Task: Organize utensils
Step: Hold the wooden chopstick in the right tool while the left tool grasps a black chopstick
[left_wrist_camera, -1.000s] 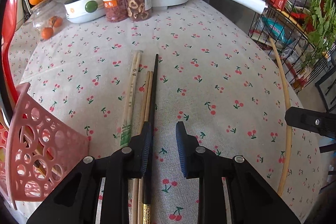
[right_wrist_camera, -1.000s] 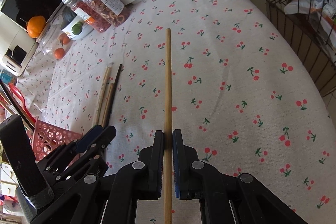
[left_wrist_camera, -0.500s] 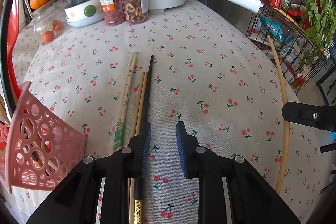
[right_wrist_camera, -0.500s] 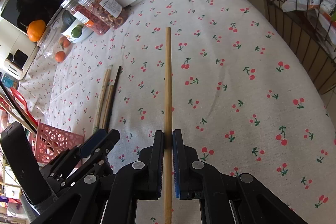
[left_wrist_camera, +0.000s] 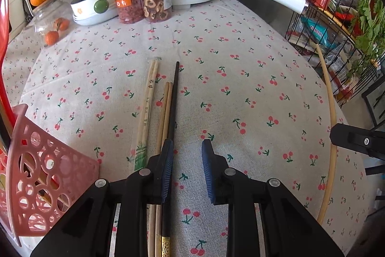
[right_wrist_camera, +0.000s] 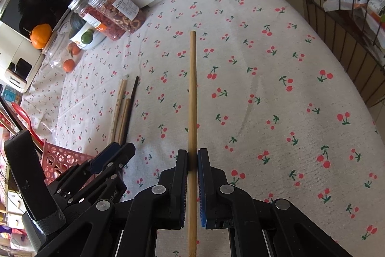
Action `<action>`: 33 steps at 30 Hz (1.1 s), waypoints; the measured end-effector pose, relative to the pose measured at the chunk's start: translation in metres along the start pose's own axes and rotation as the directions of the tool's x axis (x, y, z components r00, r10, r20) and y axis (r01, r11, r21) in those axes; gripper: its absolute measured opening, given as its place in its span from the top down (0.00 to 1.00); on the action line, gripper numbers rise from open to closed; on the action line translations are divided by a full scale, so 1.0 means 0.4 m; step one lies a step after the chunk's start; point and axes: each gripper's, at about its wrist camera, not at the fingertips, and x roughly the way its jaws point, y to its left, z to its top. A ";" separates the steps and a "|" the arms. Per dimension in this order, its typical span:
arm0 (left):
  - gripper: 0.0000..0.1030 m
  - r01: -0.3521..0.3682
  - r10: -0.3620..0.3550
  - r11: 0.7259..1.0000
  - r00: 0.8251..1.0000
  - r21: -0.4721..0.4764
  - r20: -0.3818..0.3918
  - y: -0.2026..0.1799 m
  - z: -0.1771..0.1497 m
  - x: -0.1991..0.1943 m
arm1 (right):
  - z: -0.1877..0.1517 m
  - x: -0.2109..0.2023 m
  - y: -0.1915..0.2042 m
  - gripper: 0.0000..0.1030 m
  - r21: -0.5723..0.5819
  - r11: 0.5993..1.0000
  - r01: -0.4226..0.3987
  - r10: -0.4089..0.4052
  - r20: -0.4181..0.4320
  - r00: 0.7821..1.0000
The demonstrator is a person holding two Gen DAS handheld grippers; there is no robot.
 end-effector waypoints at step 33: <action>0.61 0.044 -0.044 0.998 0.999 0.043 0.004 -0.009 -0.019 0.000 | 0.006 -0.004 -0.005 0.95 0.026 1.000 -0.006 0.006 0.006 1.000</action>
